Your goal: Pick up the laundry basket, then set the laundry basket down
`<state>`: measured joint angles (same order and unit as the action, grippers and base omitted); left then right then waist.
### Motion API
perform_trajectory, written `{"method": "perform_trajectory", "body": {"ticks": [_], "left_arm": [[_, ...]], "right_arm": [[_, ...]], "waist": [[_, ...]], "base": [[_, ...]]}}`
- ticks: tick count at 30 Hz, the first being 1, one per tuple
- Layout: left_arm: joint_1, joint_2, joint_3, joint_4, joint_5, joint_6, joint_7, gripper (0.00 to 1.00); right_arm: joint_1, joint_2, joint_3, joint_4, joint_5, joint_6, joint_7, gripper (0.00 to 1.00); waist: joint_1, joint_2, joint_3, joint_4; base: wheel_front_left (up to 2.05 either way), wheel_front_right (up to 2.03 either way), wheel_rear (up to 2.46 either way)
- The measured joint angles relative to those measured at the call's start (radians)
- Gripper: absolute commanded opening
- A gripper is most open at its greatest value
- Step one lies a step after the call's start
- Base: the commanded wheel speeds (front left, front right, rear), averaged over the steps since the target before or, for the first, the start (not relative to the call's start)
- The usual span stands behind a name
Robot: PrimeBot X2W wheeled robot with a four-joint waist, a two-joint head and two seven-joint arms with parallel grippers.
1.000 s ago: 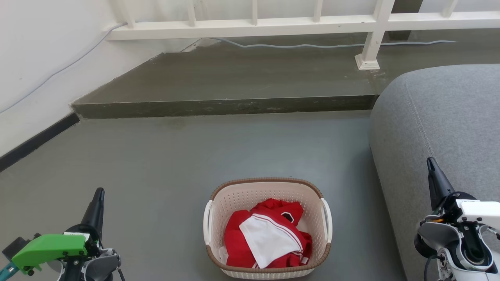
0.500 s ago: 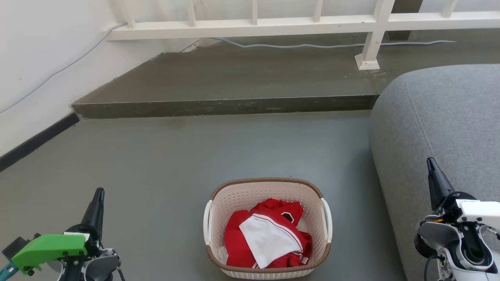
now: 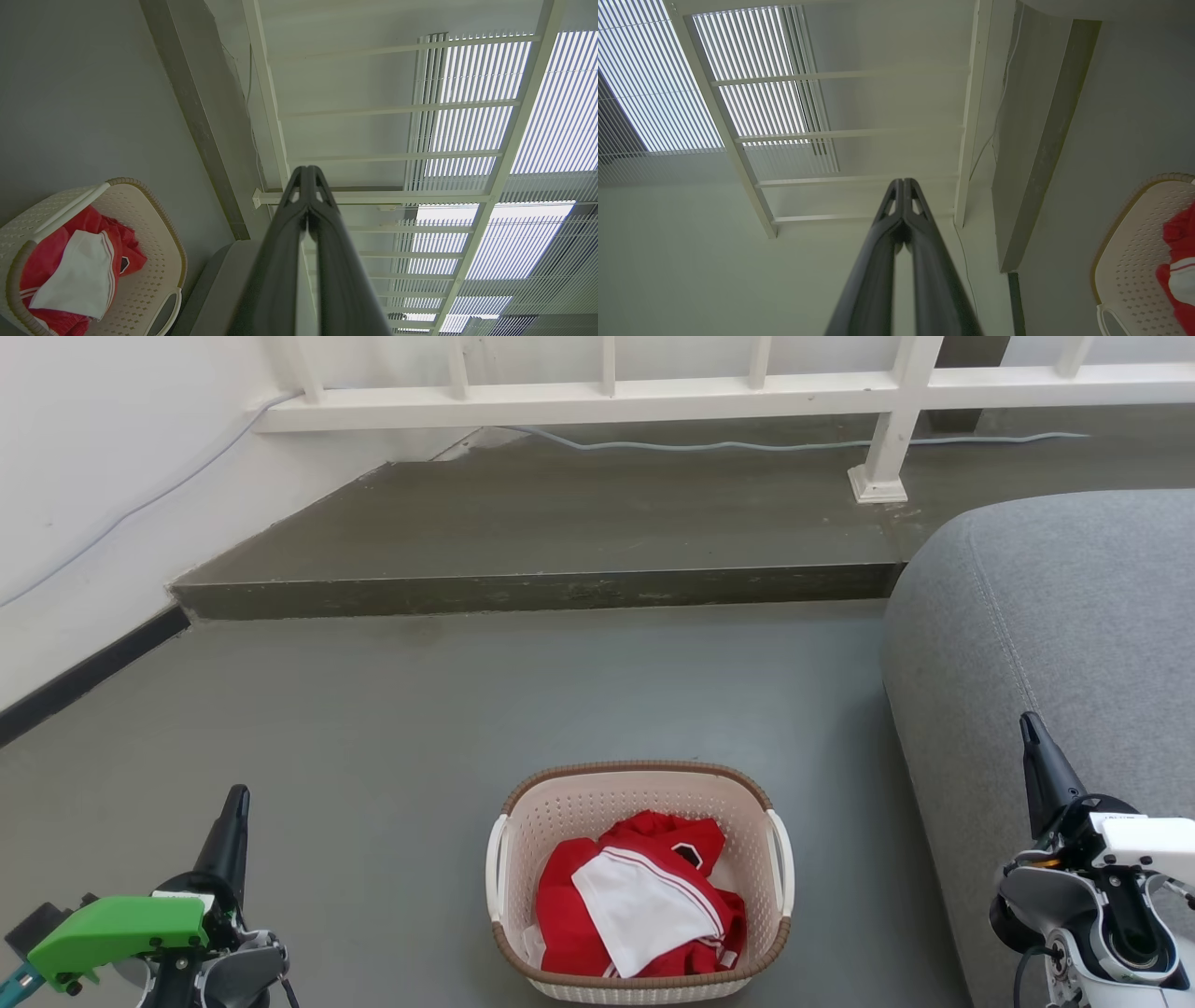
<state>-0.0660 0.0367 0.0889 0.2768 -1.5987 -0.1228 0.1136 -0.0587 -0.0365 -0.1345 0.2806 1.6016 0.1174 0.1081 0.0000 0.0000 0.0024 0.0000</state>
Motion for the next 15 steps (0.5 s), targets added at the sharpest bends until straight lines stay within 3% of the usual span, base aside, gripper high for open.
{"method": "perform_trajectory", "body": {"ticks": [15], "left_arm": [[0.000,0.000,0.000,0.000,0.000,0.000,0.000,0.00]], "right_arm": [[0.000,0.000,0.000,0.000,0.000,0.000,0.000,0.00]], "waist": [[0.0000,0.0000,0.000,0.000]], "base": [[0.00,0.00,0.00]]}}
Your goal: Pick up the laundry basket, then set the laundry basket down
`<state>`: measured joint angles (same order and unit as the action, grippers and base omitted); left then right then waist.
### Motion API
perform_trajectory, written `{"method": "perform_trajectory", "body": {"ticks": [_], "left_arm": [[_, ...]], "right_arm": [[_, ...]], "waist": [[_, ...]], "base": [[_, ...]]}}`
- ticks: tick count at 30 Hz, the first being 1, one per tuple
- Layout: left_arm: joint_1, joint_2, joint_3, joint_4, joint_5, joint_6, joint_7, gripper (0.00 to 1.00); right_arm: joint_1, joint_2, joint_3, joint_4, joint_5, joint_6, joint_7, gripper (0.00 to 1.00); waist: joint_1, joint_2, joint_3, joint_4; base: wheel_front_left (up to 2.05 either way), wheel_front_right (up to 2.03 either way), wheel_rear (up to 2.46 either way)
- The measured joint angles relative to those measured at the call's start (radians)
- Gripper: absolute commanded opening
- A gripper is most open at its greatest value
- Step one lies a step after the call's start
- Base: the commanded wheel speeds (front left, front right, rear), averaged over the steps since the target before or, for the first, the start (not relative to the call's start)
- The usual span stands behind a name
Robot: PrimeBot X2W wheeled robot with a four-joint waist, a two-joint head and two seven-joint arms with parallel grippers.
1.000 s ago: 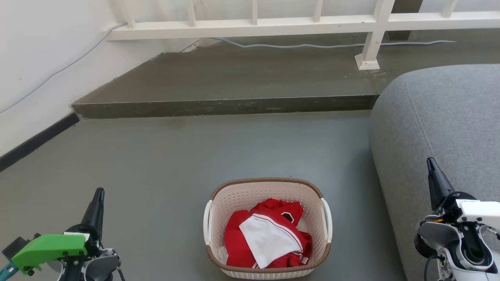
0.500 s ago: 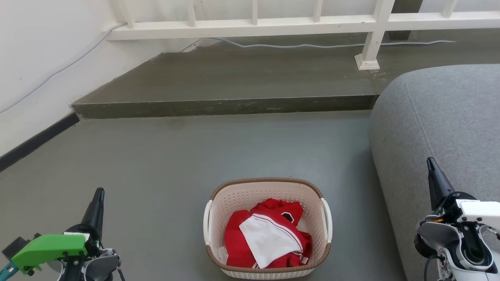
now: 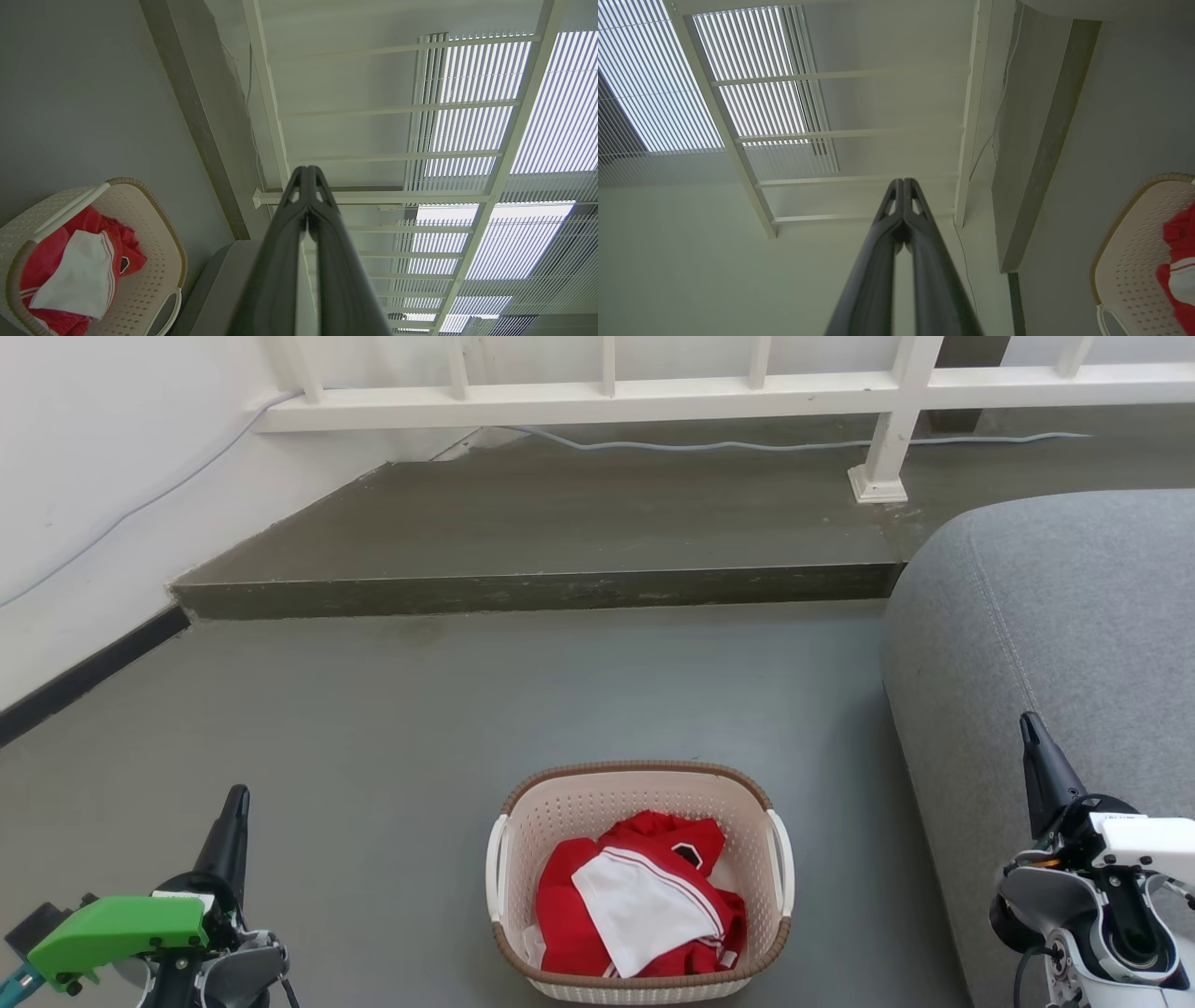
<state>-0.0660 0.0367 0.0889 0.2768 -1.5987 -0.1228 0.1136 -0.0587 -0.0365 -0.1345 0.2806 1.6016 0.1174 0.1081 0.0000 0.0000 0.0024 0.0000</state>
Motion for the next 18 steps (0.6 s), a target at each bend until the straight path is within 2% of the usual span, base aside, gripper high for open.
{"method": "perform_trajectory", "body": {"ticks": [2,3,8,18], "left_arm": [[0.000,0.000,0.000,0.000,0.000,0.000,0.000,0.00],[0.001,-0.001,0.000,0.002,0.000,0.000,0.000,1.00],[0.041,-0.023,-0.001,0.047,0.000,0.001,0.000,1.00],[0.045,-0.023,-0.012,0.034,0.002,0.001,-0.027,1.00]], "right_arm": [[0.000,0.000,0.000,0.000,0.000,0.000,0.000,0.00],[0.001,0.001,0.000,0.002,0.000,-0.001,0.000,1.00],[0.048,0.022,0.005,0.047,0.000,-0.005,0.000,1.00],[0.049,0.025,0.018,0.030,-0.010,-0.004,-0.021,1.00]], "waist": [[0.0000,0.0000,0.000,0.000],[0.0000,0.0000,0.000,0.000],[0.0000,0.0000,0.000,0.000],[0.0000,0.0000,0.002,0.000]], "base": [[0.00,0.00,0.00],[0.00,0.00,0.00],[0.00,0.00,0.00],[0.00,0.00,0.00]]}}
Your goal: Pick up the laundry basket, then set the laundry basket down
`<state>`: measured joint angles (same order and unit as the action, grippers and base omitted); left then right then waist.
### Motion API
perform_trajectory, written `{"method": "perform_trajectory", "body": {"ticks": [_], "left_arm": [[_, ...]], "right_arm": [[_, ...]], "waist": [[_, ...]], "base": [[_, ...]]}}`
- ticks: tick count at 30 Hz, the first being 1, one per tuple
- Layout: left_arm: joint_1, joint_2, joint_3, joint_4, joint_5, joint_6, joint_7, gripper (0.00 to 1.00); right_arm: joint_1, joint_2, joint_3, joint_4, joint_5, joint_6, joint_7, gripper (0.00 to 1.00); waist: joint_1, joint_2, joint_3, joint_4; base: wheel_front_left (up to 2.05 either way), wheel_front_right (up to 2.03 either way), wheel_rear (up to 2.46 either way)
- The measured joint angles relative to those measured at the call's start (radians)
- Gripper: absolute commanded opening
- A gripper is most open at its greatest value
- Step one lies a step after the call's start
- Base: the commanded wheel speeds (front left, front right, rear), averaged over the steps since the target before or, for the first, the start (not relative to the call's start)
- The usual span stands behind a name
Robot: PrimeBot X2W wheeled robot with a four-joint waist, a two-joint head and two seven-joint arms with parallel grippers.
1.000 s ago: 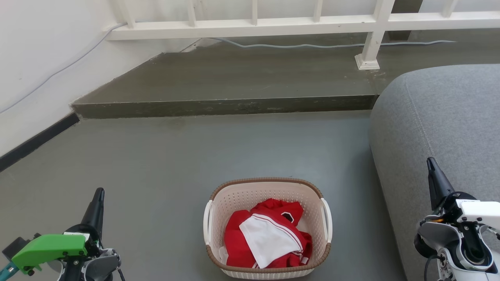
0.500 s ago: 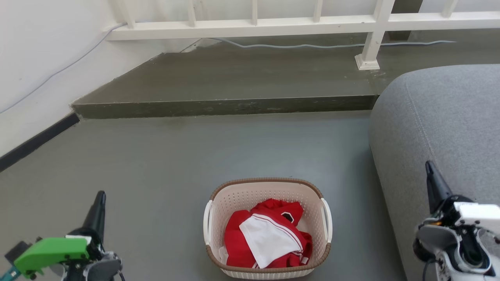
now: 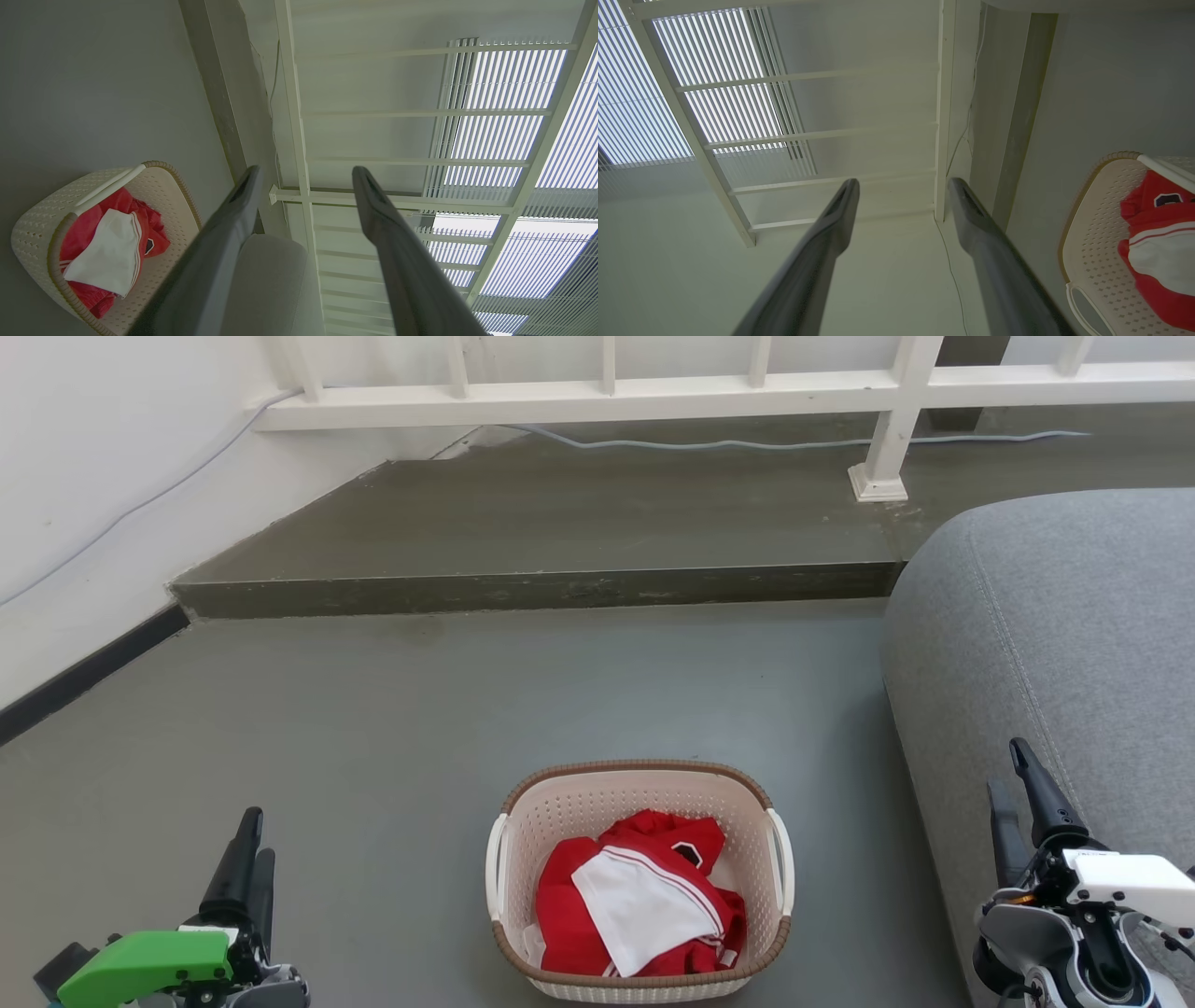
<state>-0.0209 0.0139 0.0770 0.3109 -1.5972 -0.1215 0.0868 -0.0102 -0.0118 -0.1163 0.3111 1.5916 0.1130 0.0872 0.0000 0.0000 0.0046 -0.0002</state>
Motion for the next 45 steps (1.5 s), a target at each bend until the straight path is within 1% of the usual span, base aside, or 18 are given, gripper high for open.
{"method": "perform_trajectory", "body": {"ticks": [5,18,24,32,38,45], "left_arm": [[-0.001,0.001,-0.014,-0.012,0.017,0.000,-0.020,1.00],[-0.006,0.012,-0.055,-0.040,0.098,0.000,-0.067,1.00],[-0.012,0.029,-0.079,-0.051,0.145,0.000,-0.090,1.00],[-0.024,0.046,-0.110,-0.061,0.250,0.000,-0.123,1.00],[-0.028,0.057,-0.109,-0.072,0.335,0.000,-0.143,1.00],[-0.046,0.059,-0.111,-0.097,0.444,0.000,-0.168,1.00]], "right_arm": [[-0.002,0.000,0.016,-0.018,-0.012,0.000,-0.025,1.00],[-0.014,-0.020,0.062,-0.056,-0.091,0.000,-0.071,1.00],[-0.024,-0.038,0.098,-0.074,-0.154,0.000,-0.095,1.00],[-0.030,-0.063,0.151,-0.085,-0.254,0.000,-0.123,1.00],[-0.035,-0.075,0.178,-0.086,-0.322,0.001,-0.145,1.00],[-0.049,-0.085,0.183,-0.097,-0.430,0.001,-0.166,1.00]], "waist": [[0.0000,0.0000,0.002,0.000],[0.0000,0.0000,0.006,-0.003],[0.0000,0.0000,0.009,-0.005],[0.0000,0.0000,0.012,-0.008],[0.0000,0.0000,0.016,-0.010],[0.0000,0.0000,0.021,-0.015]], "base": [[0.00,0.00,0.00],[0.00,0.00,0.00],[0.00,0.00,0.00],[0.00,0.00,0.00],[0.00,0.00,0.00],[0.00,0.00,0.00]]}}
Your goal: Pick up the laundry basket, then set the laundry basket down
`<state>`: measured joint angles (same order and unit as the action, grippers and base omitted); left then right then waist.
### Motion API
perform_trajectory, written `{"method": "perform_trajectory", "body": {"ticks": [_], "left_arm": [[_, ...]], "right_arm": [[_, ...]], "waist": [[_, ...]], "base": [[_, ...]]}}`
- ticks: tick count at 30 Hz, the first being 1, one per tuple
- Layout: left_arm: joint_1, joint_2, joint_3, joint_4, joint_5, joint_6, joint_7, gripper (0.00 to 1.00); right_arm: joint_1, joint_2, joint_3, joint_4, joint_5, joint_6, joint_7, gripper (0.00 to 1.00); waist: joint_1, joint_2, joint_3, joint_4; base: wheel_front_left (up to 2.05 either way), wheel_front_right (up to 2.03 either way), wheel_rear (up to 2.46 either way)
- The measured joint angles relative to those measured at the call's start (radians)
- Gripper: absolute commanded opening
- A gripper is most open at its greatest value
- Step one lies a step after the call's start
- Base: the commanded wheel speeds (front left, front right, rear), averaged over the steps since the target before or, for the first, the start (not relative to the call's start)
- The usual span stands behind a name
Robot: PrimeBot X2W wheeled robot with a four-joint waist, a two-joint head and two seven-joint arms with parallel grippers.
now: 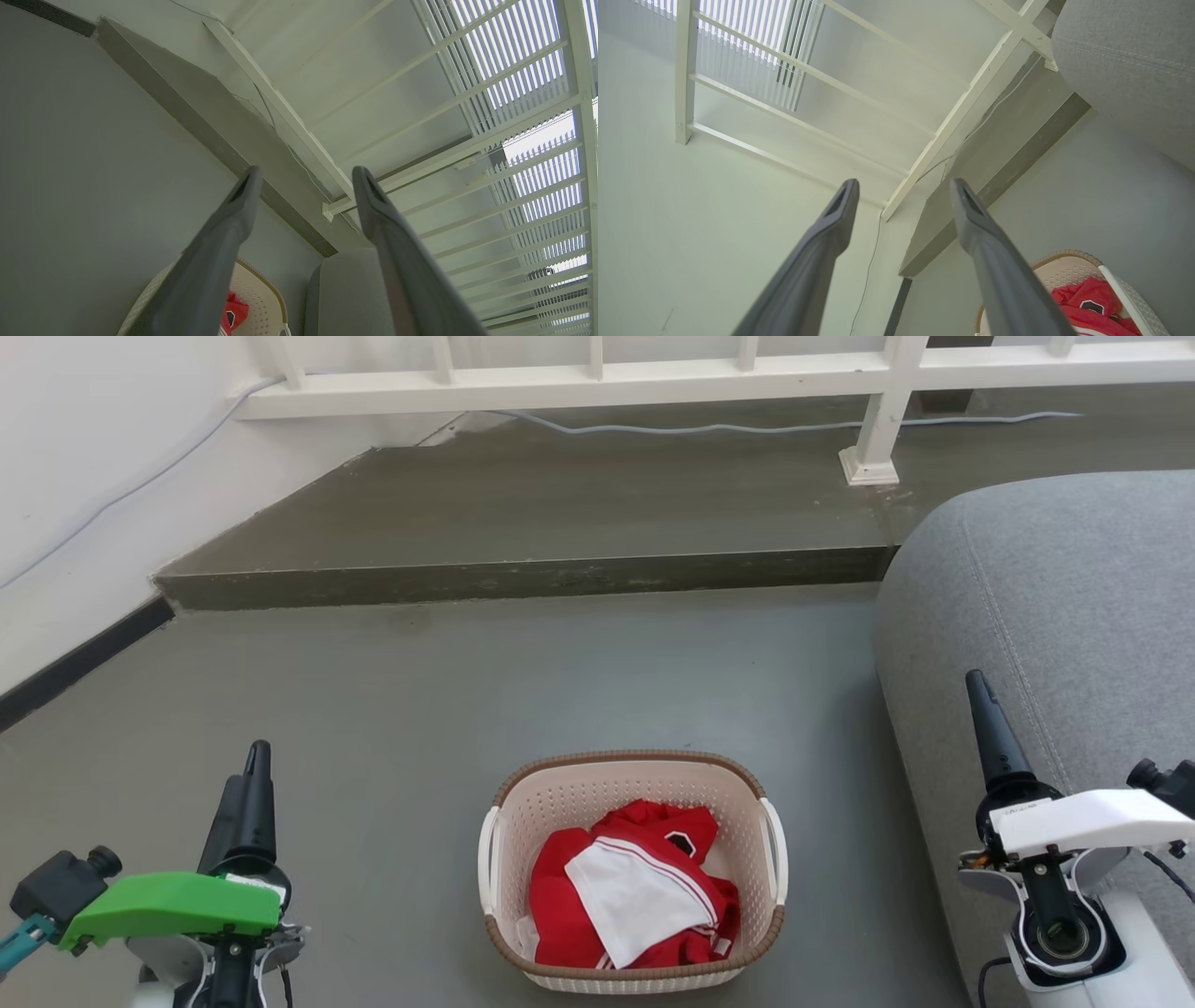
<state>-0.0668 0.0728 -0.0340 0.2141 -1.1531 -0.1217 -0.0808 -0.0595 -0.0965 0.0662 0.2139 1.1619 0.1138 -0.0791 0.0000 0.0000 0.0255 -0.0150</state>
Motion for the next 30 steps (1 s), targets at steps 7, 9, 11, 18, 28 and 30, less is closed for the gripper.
{"method": "perform_trajectory", "body": {"ticks": [7,9,11,18,28,30], "left_arm": [[0.000,0.000,-0.003,-0.009,0.110,0.000,-0.020,1.00],[0.000,0.001,-0.004,-0.015,0.145,0.000,-0.031,1.00],[0.000,0.002,-0.005,-0.023,0.187,0.000,-0.039,1.00],[-0.002,0.003,-0.016,-0.031,0.302,0.000,-0.063,1.00],[-0.011,0.005,-0.028,-0.035,0.508,-0.001,-0.098,1.00],[-0.017,0.005,-0.027,-0.036,0.551,-0.001,-0.107,1.00]], "right_arm": [[-0.015,-0.003,0.017,-0.006,-0.114,0.000,-0.027,1.00],[-0.015,-0.007,0.023,-0.008,-0.150,0.000,-0.034,1.00],[-0.016,-0.011,0.028,-0.008,-0.191,0.000,-0.041,1.00],[-0.021,-0.026,0.046,-0.007,-0.326,-0.001,-0.065,1.00],[-0.037,-0.027,0.074,0.000,-0.497,-0.021,-0.098,1.00],[-0.037,-0.029,0.075,0.002,-0.532,-0.029,-0.107,1.00]], "waist": [[0.0000,0.0000,0.004,-0.004],[0.0000,0.0000,0.006,-0.004],[0.0000,0.0000,0.008,-0.005],[0.0000,0.0000,0.013,-0.003],[0.0000,0.0000,0.016,-0.003],[0.0000,0.0000,0.016,-0.003]], "base": [[0.00,0.00,0.00],[0.00,0.00,0.00],[0.00,0.00,0.00],[0.00,0.00,0.00],[0.00,0.00,0.00],[0.00,0.00,0.00]]}}
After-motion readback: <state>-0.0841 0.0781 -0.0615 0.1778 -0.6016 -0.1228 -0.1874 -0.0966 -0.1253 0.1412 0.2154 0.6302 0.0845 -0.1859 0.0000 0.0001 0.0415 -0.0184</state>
